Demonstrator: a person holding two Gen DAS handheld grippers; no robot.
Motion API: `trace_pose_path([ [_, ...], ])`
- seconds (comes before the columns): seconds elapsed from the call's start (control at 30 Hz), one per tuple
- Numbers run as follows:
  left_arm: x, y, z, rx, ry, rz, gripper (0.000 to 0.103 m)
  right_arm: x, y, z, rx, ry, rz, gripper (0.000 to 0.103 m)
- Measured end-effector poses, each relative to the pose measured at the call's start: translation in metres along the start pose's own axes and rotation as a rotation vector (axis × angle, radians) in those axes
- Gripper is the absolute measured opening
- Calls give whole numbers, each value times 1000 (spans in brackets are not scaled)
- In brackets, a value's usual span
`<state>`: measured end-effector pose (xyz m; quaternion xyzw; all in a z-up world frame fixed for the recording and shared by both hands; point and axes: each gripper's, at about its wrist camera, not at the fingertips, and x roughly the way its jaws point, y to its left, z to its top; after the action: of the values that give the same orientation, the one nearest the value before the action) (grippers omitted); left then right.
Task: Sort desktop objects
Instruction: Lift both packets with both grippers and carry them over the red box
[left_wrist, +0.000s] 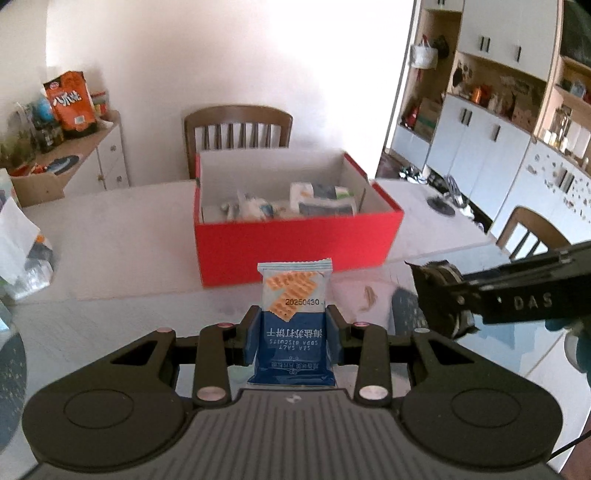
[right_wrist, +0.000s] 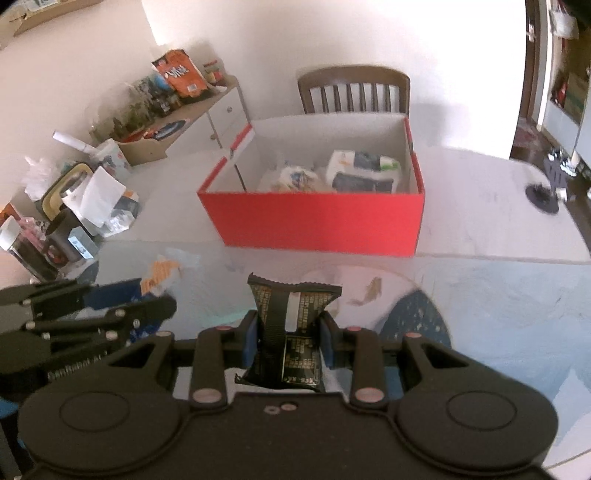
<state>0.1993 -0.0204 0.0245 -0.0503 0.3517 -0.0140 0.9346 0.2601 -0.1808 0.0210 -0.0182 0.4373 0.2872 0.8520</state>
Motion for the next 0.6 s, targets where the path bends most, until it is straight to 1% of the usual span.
trace_pose_path([
  [0.1,-3,6,14,-10,-19,2,35,-5,1,10,-23,-18,-6,33],
  [0.27,-4,13,35,0,-52,22,35,-8,0,23,-52,-42,-23,33],
  [0.47,3,20,54,-4,-52,21,35,-6,-3,40,-59,-48,-12,33],
  [0.6,12,19,64,21,-41,25,35,-2,-8,53,-43,-36,6,33],
])
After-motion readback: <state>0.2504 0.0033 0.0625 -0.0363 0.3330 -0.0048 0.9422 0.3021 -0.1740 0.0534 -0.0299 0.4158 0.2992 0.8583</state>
